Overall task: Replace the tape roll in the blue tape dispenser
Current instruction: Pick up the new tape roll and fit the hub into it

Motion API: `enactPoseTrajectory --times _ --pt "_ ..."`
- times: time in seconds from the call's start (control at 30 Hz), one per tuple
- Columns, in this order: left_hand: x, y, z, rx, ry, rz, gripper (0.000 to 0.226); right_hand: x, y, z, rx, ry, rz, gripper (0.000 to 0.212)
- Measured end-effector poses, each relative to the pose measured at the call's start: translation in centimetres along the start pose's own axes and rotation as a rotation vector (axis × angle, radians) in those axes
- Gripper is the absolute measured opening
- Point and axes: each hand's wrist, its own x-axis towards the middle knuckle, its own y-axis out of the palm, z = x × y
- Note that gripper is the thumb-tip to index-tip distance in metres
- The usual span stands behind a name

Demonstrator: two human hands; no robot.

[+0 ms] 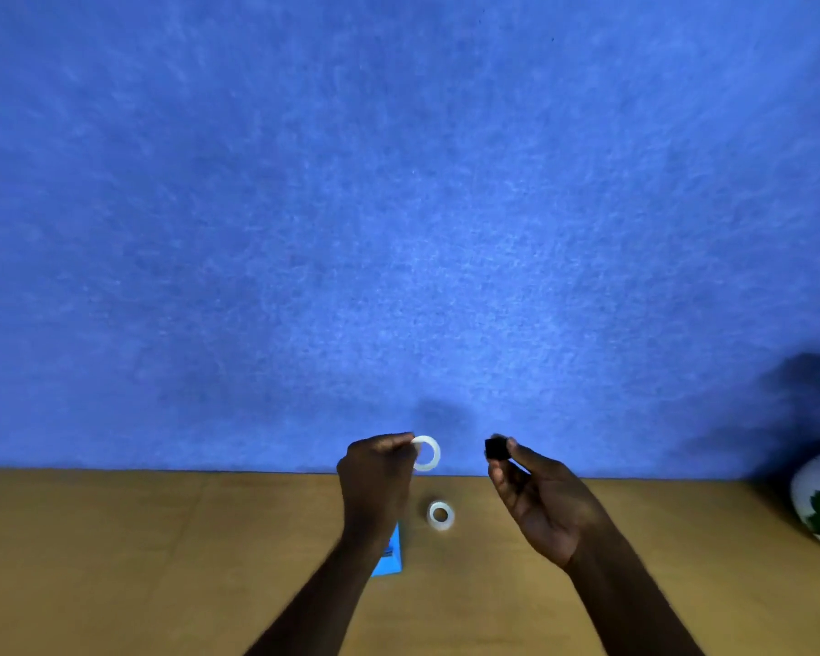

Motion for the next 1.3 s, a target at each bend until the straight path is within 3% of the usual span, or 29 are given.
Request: enactPoseTrajectory --times 0.33,0.53,0.77,0.87,1.0,1.2,1.3 --pt "8.6 9.7 11.6 0.440 -0.105 0.012 0.017 3.2 -11.5 -2.3 -0.033 0.026 -0.092 0.023" --pt "10.9 12.2 15.0 0.519 -0.196 -0.013 0.021 4.8 -15.1 -2.7 -0.054 0.064 -0.142 0.015" --pt "11.8 13.5 17.1 0.596 -0.232 -0.016 0.020 6.5 -15.6 -3.1 -0.100 0.066 -0.117 0.074" --pt "11.9 13.4 17.4 0.604 -0.243 -0.024 0.021 7.1 -16.0 -3.4 -0.109 0.055 -0.103 0.081" --pt "11.9 13.4 16.6 0.590 -0.269 0.001 0.020 7.4 -15.4 -3.6 -0.133 0.055 -0.076 0.075" --pt "10.6 12.5 14.2 0.577 -0.145 -0.032 0.018 8.2 -12.9 -4.1 -0.222 -0.044 -0.027 0.031" --pt "7.8 11.4 12.5 0.369 -0.050 -0.092 0.021 8.6 -10.6 -4.3 -0.393 -0.143 -0.026 0.018"
